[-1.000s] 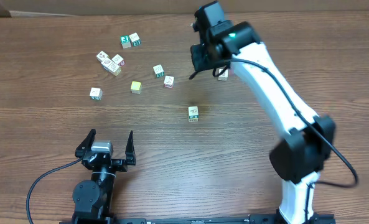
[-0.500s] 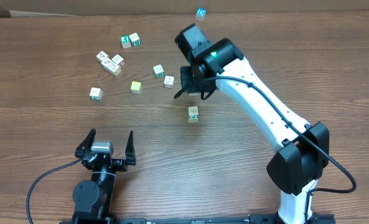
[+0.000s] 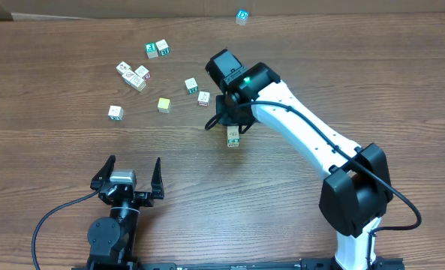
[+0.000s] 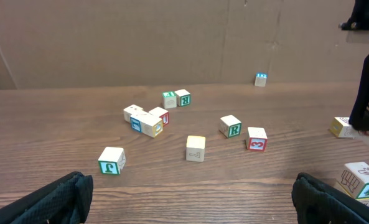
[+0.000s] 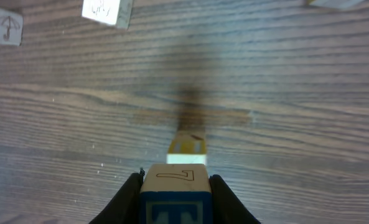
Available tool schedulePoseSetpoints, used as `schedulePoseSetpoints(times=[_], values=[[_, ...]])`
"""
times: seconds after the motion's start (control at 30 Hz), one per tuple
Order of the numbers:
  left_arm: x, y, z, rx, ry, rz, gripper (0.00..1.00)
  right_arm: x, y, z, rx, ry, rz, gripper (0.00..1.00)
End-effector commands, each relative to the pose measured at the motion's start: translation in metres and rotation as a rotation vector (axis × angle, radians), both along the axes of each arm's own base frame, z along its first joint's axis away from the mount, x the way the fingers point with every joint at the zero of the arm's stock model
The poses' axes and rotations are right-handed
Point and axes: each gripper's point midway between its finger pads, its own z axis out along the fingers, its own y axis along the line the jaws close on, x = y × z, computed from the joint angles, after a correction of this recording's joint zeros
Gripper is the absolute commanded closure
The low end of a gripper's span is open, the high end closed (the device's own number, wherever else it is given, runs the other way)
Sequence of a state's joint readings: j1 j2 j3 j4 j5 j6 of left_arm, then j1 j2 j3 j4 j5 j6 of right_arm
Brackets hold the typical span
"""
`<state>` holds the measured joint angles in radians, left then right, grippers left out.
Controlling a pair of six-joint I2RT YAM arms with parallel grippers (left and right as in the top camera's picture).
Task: Form a tower
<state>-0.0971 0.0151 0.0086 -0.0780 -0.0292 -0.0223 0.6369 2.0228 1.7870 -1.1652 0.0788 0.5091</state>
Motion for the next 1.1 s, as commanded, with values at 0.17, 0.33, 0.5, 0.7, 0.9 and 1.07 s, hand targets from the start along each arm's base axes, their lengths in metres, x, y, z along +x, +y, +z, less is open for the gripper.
schedulePoseSetpoints(times=[0.17, 0.33, 0.5, 0.7, 0.9, 1.07], values=[[0.000, 0.000, 0.001, 0.014, -0.011, -0.002, 0.00, -0.003, -0.004, -0.016, -0.026, 0.003, -0.014, 0.76], [0.000, 0.000, 0.001, 0.014, -0.011, -0.002, 0.00, -0.003, -0.004, -0.018, -0.028, 0.003, -0.013, 0.76], [0.000, 0.000, 0.001, 0.014, -0.011, -0.002, 0.00, -0.003, -0.005, -0.018, -0.031, 0.003, -0.011, 0.76], [0.000, 0.000, 0.001, 0.014, -0.011, -0.002, 0.00, -0.003, -0.005, -0.018, -0.031, 0.003, -0.011, 0.76], [0.000, 0.000, 0.001, 0.014, -0.011, -0.002, 0.00, -0.003, -0.005, -0.018, -0.032, 0.004, -0.011, 0.76], [0.000, 0.000, 0.001, 0.014, -0.011, -0.002, 0.01, -0.003, -0.005, -0.021, -0.030, 0.001, -0.011, 0.76]])
